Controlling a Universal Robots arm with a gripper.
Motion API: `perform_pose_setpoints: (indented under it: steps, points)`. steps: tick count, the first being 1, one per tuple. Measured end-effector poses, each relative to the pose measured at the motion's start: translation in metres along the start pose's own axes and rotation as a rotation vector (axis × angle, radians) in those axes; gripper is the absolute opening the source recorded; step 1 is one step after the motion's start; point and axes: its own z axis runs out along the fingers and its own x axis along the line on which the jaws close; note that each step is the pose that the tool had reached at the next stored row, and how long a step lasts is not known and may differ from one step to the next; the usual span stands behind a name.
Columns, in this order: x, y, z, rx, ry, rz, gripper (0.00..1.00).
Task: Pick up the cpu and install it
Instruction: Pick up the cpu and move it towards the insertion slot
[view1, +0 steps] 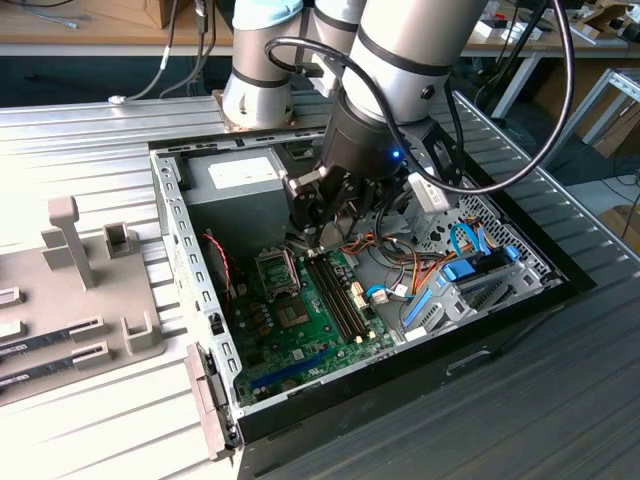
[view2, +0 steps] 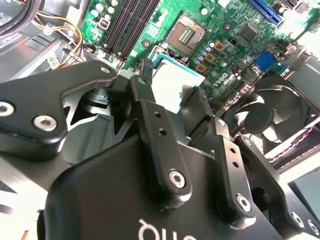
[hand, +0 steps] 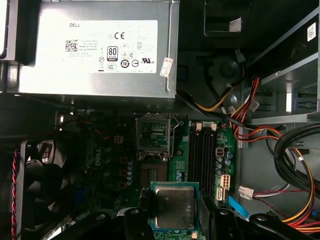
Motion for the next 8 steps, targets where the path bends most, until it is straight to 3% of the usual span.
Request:
perform_pose_setpoints:
  steps: [8]
  points:
    - [-0.0065,-0.0004,0.0035,0.0,0.0,0.0,0.47]
